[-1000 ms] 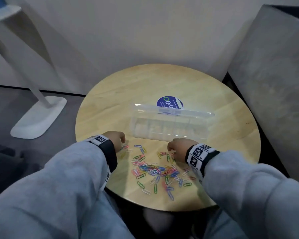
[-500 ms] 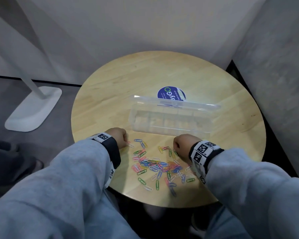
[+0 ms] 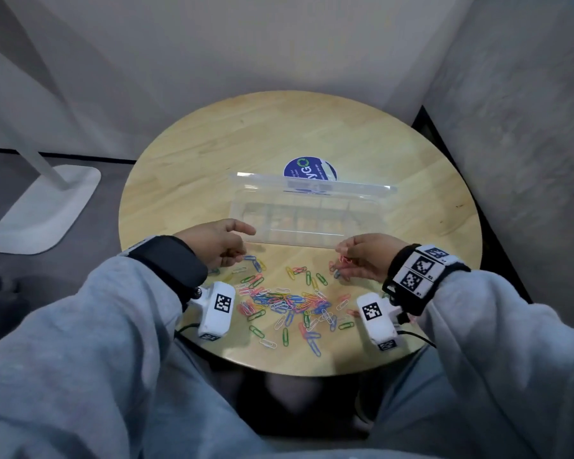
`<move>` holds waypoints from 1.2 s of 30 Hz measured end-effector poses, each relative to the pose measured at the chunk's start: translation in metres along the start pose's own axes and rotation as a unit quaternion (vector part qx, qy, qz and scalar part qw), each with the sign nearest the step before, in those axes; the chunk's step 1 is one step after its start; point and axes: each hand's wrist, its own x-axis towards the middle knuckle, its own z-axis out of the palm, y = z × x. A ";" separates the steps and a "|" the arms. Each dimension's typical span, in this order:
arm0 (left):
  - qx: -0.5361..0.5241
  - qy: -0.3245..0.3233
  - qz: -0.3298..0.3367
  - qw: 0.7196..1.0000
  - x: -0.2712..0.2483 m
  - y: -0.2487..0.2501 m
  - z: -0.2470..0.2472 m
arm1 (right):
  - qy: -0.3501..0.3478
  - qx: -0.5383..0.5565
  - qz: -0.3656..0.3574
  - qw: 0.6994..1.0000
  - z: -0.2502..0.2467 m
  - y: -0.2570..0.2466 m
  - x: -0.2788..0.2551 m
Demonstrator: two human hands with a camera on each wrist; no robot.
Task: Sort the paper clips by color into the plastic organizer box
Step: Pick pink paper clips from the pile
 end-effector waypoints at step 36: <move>0.528 0.023 0.026 0.849 0.020 -0.027 0.034 | 0.026 -0.630 -0.069 0.773 0.069 0.005 0.033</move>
